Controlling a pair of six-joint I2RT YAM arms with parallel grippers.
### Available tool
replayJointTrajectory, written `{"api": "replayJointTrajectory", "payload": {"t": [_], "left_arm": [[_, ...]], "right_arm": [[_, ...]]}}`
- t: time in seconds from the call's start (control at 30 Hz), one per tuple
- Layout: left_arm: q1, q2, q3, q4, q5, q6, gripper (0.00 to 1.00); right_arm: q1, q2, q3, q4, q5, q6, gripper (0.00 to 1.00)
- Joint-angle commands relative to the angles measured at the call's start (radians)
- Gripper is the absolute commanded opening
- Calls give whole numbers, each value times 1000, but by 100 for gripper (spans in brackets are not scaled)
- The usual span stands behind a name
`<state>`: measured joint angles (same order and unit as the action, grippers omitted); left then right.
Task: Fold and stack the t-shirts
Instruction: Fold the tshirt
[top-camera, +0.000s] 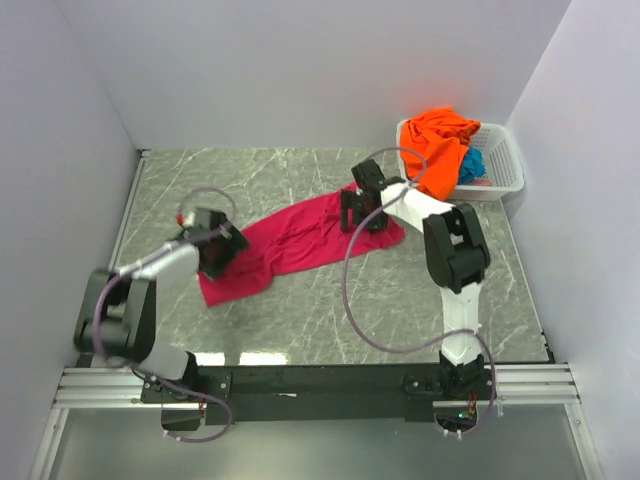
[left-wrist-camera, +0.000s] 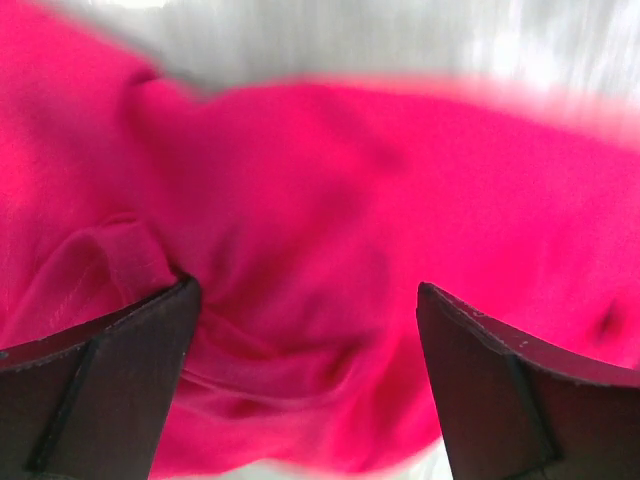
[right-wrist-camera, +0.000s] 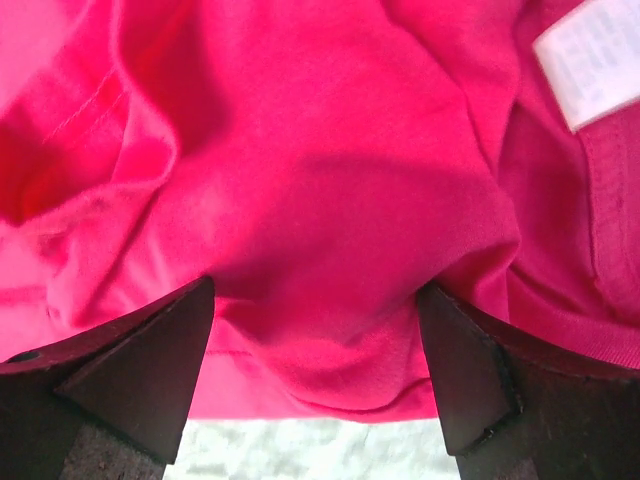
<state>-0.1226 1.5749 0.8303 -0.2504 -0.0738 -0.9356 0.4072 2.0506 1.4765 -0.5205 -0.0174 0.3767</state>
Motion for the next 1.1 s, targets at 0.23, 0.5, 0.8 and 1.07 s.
{"api": "replayJointTrajectory", "payload": {"t": [0.23,0.5,0.8,1.07], "left_arm": [[-765,-436,-378,-339,408,-406,99],[-847,-467,-122,-535,164,-345,99],[-653,-467,-19,-586,-78,-272,99],[-344,-500,-74,-425,-15,-60,99]], "right_arm": [[2,445,811,-334,-93,-280,87],[5,379,834,-150,-134,-355,88],[54,97,547,-139,-10,-188,89],[220,-102,79,-35,95,14,89]]}}
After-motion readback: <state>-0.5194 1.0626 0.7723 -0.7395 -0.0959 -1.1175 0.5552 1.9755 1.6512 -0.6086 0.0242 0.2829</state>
